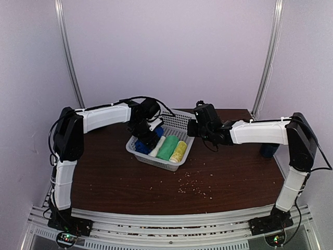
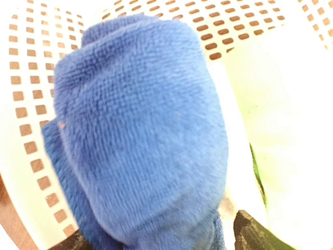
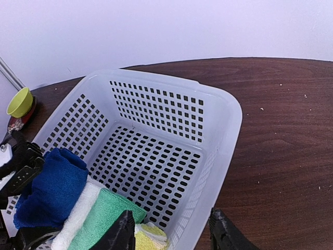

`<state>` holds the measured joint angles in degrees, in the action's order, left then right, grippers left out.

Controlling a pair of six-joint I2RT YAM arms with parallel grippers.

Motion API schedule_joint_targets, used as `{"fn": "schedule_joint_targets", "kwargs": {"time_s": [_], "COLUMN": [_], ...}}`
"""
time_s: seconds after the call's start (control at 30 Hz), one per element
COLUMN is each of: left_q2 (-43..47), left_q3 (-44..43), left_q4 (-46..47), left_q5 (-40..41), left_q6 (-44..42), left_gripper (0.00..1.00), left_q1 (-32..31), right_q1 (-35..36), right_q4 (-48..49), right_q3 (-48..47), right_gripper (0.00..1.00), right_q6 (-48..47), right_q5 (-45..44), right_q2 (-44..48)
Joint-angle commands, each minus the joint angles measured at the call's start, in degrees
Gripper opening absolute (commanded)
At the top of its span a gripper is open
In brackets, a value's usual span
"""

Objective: Roll the towels
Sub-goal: Place the towel in the bin.

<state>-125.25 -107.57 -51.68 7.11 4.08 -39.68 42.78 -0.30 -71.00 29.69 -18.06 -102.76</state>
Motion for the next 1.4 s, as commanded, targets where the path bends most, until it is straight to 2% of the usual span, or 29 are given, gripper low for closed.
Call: {"fn": "schedule_joint_targets", "kwargs": {"time_s": [0.0, 0.4, 0.57, 0.83, 0.9, 0.93, 0.97, 1.1, 1.2, 1.37], "left_q2": [3.17, 5.41, 3.91, -3.88, -4.78, -5.15, -5.52, -6.14, -6.24, -6.96], "left_q3": [-0.80, -6.56, -12.67, -19.14, -19.19, -19.23, -19.30, -19.42, -19.35, -17.38], "left_q4": [-0.45, -1.52, -2.27, -2.96, -2.78, -2.62, -2.34, -0.52, 1.34, 2.77], "left_q5": [-0.27, 1.53, 1.22, 4.78, 5.93, 7.12, 8.34, 11.60, 14.06, 15.22], "left_q6": [-0.58, -1.34, -1.78, -3.31, -3.39, -3.60, -3.65, -3.97, -4.55, -4.80], "left_gripper": [0.83, 0.86, 0.86, 0.86, 0.88, 0.89, 0.90, 0.91, 0.95, 0.97], "left_q1": [0.45, 0.43, 0.48, 0.48, 0.49, 0.55, 0.61, 1.51, 2.17, 2.94], "right_q1": [0.43, 0.39, 0.39, 0.37, 0.37, 0.37, 0.37, 0.38, 0.39, 0.37], "right_q4": [0.23, -0.19, 0.29, 0.30, 0.46, 0.66, 0.75, 1.27, 1.69, 2.05], "right_q3": [-0.61, -0.68, -0.01, 1.22, 1.77, 2.01, 2.27, 2.85, 3.25, 3.87], "right_gripper": [0.50, 0.52, 0.61, 0.78, 0.88, 0.97, 1.00, 1.00, 1.00, 1.00], "right_q6": [-1.00, -1.39, -1.15, -1.45, -1.73, -1.94, -2.00, -2.02, -2.02, -2.05], "right_q5": [-1.49, -2.07, -2.46, -2.04, -2.42, -2.41, -2.49, -2.06, -1.77, -1.69], "right_q2": [1.95, 2.38, 2.74, 3.48, 3.89, 4.03, 4.12, 4.12, 4.08, 4.19]}}
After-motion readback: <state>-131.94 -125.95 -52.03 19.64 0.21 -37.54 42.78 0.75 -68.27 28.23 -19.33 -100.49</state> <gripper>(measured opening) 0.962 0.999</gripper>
